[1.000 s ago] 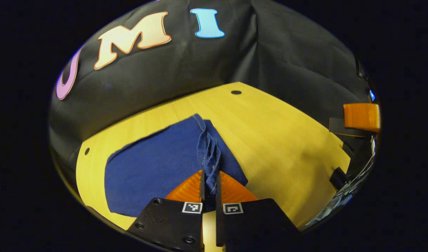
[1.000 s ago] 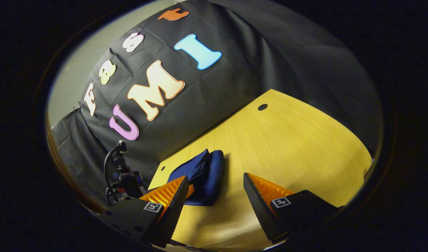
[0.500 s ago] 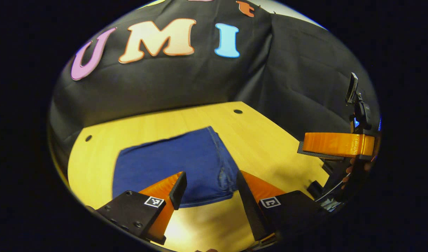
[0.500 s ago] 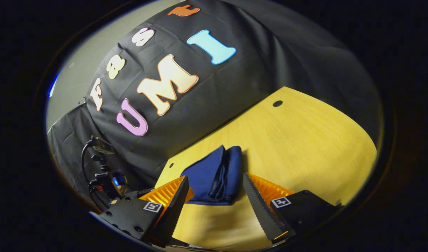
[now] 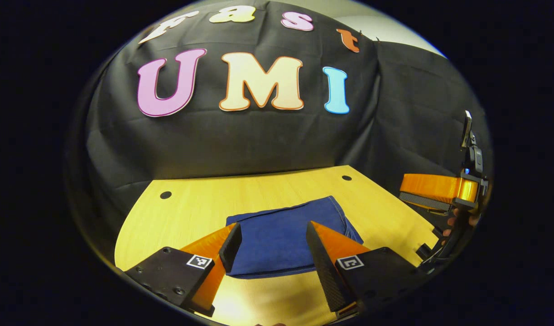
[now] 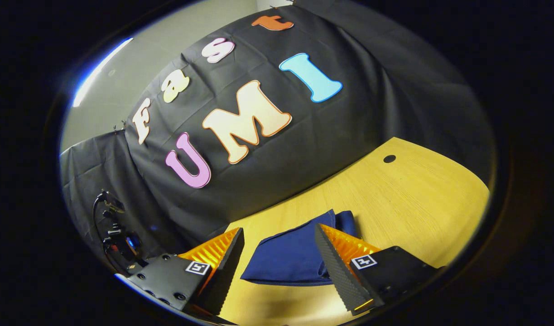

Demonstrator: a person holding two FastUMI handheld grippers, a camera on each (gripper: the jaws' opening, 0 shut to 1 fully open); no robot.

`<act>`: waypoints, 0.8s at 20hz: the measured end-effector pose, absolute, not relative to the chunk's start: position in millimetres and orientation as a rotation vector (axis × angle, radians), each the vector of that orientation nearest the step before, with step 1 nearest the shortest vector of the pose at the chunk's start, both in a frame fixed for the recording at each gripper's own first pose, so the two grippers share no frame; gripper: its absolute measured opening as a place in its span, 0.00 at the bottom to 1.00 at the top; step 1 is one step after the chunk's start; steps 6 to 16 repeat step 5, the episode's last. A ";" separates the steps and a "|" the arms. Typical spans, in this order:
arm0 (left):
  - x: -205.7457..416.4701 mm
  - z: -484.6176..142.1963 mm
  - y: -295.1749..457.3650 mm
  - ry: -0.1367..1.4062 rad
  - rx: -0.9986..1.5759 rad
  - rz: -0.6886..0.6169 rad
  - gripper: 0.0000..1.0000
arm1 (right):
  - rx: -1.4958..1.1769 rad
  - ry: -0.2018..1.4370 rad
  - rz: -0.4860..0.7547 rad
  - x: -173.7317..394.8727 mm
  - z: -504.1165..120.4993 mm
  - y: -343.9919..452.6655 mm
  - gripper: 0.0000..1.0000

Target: Grasp the waist and the cuffs of the jeans and fold them to make the two legs overlap; first hold the waist and fold one-third of the jeans toward the cuffs, then hold the cuffs and fold the remaining one-third in the same direction to finish folding.

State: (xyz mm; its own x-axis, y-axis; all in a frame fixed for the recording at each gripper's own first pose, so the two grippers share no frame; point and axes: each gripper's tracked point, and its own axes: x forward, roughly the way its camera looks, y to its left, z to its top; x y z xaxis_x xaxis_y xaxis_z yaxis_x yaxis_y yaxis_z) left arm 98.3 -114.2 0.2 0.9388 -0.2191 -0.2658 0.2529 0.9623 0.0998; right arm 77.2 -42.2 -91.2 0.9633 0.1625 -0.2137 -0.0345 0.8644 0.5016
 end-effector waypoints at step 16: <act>94.6 -2.8 -103.8 0.266 0.107 -0.263 0.85 | 0.509 0.240 0.076 66.9 -86.9 -35.3 0.97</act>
